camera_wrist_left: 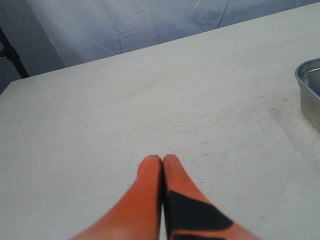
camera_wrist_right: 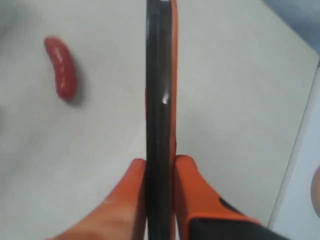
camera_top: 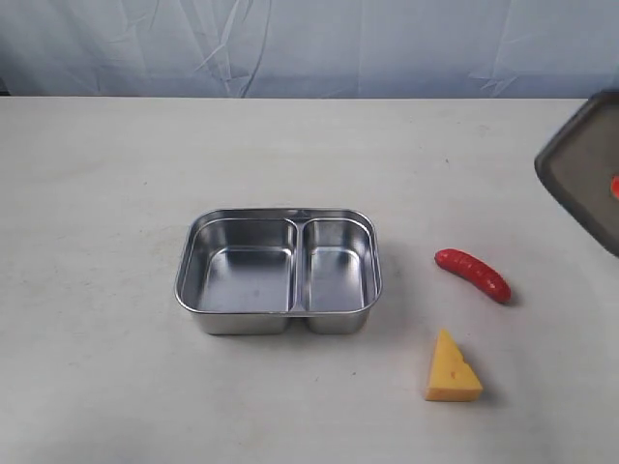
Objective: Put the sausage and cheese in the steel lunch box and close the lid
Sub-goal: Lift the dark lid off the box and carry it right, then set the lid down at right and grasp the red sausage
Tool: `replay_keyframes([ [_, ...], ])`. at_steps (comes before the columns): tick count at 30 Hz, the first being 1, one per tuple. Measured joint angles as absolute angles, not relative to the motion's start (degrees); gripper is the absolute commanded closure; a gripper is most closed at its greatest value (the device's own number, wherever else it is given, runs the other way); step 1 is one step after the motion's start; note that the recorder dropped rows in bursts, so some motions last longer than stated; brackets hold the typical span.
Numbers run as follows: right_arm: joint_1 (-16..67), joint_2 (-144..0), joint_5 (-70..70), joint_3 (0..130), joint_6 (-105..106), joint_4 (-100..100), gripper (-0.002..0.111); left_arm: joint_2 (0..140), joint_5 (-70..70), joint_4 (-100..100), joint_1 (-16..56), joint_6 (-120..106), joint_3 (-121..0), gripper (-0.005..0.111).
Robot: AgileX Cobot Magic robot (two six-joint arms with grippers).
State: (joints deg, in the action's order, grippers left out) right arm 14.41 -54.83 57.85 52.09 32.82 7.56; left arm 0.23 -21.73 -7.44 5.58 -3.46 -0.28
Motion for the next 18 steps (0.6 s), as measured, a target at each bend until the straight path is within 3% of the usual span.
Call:
replay_keyframes([
  [8, 24.54, -56.31, 69.41, 45.03, 32.78, 13.65, 0.109, 0.23, -21.73, -7.44, 5.58, -3.46, -0.28, 0.107],
  [13, 26.23, -56.31, 68.49, 30.39, 32.52, 15.78, 0.109, 0.23, -21.73, -7.44, 5.58, -3.46, -0.28, 0.107],
  [18, 26.23, -54.84, 57.59, 28.02, 20.38, 15.78, 0.109, 0.23, -21.73, -7.44, 5.58, -3.46, -0.28, 0.107],
])
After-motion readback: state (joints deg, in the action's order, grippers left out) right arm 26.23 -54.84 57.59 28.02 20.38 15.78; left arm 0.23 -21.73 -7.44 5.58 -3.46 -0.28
